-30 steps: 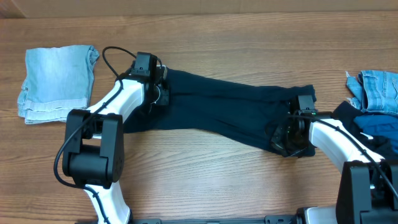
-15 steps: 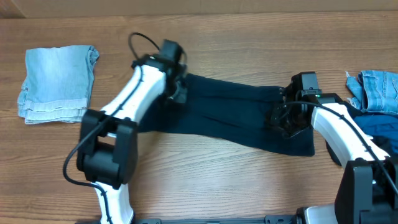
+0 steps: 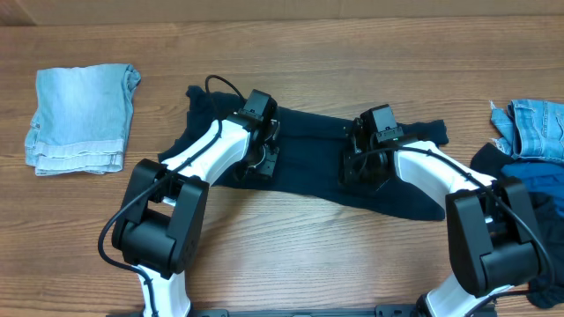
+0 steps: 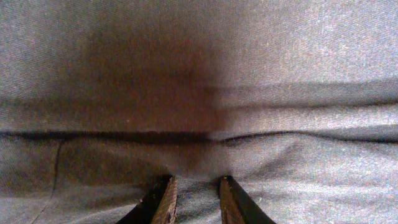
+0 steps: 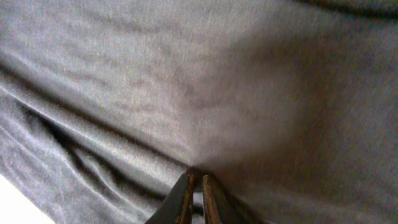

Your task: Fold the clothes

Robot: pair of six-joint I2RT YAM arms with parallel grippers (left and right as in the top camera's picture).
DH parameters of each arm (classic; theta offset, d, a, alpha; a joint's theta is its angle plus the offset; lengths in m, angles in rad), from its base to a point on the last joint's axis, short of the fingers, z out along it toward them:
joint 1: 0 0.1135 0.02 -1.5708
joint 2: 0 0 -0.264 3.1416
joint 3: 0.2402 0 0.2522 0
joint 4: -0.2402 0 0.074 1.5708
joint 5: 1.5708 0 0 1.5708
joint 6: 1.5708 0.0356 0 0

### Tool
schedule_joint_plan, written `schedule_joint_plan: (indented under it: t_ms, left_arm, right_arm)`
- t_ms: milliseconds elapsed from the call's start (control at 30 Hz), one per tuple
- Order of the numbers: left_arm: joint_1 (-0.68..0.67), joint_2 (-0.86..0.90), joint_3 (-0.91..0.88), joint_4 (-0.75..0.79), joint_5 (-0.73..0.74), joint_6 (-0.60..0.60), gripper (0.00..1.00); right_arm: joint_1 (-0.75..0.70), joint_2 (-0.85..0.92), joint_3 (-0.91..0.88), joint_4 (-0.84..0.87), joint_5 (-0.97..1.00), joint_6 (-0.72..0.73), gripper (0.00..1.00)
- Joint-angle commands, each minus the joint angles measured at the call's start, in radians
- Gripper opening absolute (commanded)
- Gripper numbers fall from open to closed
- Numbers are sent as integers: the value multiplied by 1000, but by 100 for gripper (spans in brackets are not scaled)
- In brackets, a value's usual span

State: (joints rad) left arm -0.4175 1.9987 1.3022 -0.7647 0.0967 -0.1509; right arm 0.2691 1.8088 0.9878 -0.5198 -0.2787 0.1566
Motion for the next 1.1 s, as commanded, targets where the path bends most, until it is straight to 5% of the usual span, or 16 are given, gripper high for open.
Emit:
schedule_joint_plan:
  t_ms: [0, 133, 433, 733, 1067]
  left_arm:
    - [-11, 49, -56, -16, 8, -14, 28]
    - [-11, 49, -56, -14, 5, -14, 28]
    - [-11, 49, -56, -3, -3, -14, 31]
    - [-8, 49, -56, -9, -2, -14, 33]
    - [-7, 49, -56, -56, -37, -5, 31]
  right_arm:
    - [-3, 1, 13, 84, 148, -4, 10]
    - [-3, 0, 37, 137, 232, -1, 9]
    - [5, -97, 195, -351, -19, -1, 8]
    - [6, -97, -51, -119, -18, 26, 9]
    - [-1, -92, -112, 93, 261, 61, 11]
